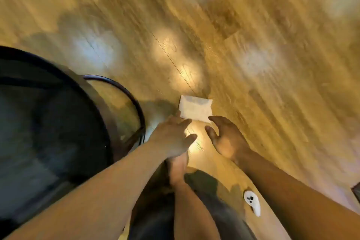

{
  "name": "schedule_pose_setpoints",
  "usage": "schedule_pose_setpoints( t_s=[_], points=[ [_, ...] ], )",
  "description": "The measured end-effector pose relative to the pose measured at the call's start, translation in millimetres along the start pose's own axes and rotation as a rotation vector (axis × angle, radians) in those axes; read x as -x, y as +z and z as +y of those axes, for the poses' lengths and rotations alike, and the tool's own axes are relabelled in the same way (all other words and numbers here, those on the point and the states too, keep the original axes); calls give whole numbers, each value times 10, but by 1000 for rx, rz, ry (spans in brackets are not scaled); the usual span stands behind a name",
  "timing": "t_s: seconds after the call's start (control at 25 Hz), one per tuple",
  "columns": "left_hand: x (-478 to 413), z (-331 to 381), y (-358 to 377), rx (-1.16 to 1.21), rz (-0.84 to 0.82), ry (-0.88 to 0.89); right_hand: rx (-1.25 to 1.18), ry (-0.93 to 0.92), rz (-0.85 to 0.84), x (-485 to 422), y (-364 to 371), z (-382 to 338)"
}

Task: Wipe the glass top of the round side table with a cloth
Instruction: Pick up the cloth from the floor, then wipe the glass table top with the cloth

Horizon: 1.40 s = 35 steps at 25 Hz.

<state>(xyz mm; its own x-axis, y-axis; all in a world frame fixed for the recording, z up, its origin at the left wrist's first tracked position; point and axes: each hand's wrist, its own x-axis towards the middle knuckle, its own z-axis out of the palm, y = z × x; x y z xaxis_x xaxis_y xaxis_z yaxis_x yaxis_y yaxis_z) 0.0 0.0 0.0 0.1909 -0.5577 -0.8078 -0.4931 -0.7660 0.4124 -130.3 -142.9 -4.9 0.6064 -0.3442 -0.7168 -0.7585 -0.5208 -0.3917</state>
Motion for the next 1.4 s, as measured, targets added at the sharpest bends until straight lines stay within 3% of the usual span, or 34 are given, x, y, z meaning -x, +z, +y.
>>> schedule_pose_setpoints(
  t_s=[0.24,0.32,0.44,0.56,0.64,0.76,0.84,1.0,1.2,1.32,1.4],
  points=[
    [-1336,-319,576,334,-135,-156,-99,168,-25,-1307,978,799],
    [-1571,-443,719,521,-106,-203,-189,197,95,-1566,1264,896],
    [-1609,-546,778,908,-22,-293,-460,337,319,-1629,1381,804],
    [-1094,-261,637,917,234,-237,-754,378,358,-1319,1122,416],
    [-497,8,361,872,447,-172,-902,392,260,-865,745,5],
    [516,129,-242,916,623,-34,-992,252,-82,-90,134,-612],
    [1191,41,-568,902,649,67,-918,78,-239,332,-162,-983],
    [2458,-498,-782,996,602,126,-594,-260,-324,1030,-444,-1953],
    [3526,-1231,-311,863,780,11,-469,-343,-623,1544,-38,-3093],
    [3920,-1660,101,768,923,-94,-354,-337,-632,1801,447,-3418],
    [4079,-1858,383,858,928,-109,-291,-368,-595,1961,731,-3511]
  ],
)
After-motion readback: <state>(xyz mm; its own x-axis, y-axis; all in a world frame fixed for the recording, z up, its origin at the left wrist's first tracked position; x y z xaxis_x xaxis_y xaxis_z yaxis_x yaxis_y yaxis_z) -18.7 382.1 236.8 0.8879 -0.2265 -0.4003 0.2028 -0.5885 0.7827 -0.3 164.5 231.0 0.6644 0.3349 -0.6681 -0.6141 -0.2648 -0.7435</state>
